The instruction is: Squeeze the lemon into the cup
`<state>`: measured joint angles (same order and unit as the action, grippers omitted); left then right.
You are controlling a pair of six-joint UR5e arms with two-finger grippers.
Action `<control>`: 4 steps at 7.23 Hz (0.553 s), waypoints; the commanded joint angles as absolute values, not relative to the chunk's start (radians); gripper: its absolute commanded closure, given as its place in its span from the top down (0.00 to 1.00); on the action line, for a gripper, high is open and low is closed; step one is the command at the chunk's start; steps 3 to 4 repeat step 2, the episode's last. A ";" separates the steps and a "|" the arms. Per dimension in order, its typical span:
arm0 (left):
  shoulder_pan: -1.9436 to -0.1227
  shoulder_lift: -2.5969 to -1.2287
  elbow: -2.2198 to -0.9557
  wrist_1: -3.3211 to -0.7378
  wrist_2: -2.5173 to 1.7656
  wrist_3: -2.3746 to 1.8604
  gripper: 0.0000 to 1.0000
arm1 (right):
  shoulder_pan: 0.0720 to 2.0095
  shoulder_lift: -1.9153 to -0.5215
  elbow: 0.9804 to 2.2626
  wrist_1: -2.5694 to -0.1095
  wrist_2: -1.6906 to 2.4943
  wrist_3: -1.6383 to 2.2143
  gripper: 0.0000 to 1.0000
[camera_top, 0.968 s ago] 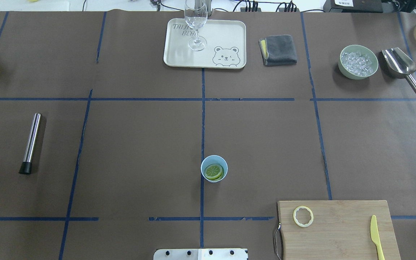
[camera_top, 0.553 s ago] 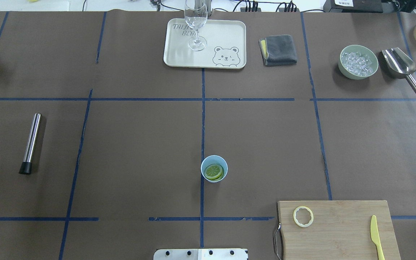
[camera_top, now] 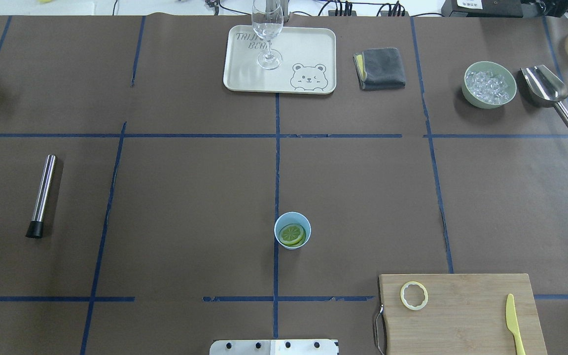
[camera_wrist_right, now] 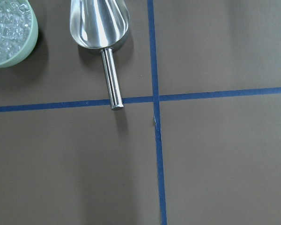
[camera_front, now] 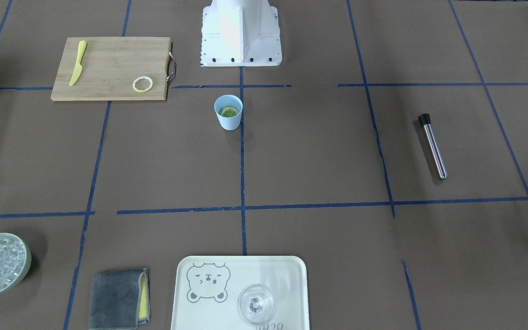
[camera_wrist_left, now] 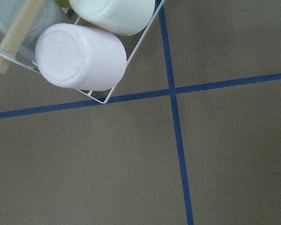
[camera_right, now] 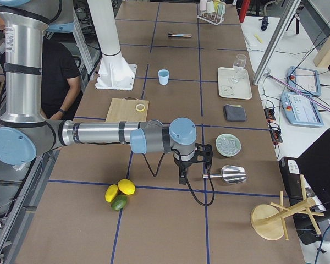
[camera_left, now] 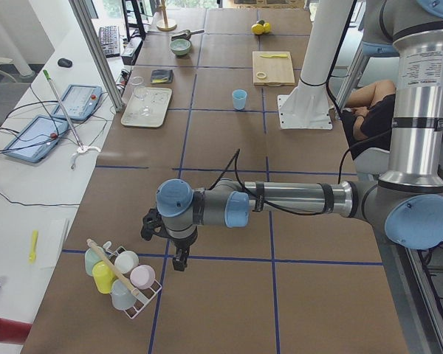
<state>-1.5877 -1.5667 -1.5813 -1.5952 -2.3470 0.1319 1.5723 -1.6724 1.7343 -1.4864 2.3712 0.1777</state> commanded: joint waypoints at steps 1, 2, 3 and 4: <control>-1.588 -1.566 -1.583 -1.595 -2.347 0.132 1.00 | 1.572 -1.674 1.733 -1.486 2.370 0.175 1.00; -1.588 -1.566 -1.582 -1.595 -2.347 0.132 1.00 | 1.572 -1.672 1.733 -1.486 2.370 0.175 1.00; -1.588 -1.566 -1.582 -1.595 -2.347 0.132 1.00 | 1.572 -1.672 1.733 -1.486 2.370 0.175 1.00; -1.588 -1.566 -1.582 -1.595 -2.347 0.132 1.00 | 1.572 -1.672 1.733 -1.486 2.370 0.175 1.00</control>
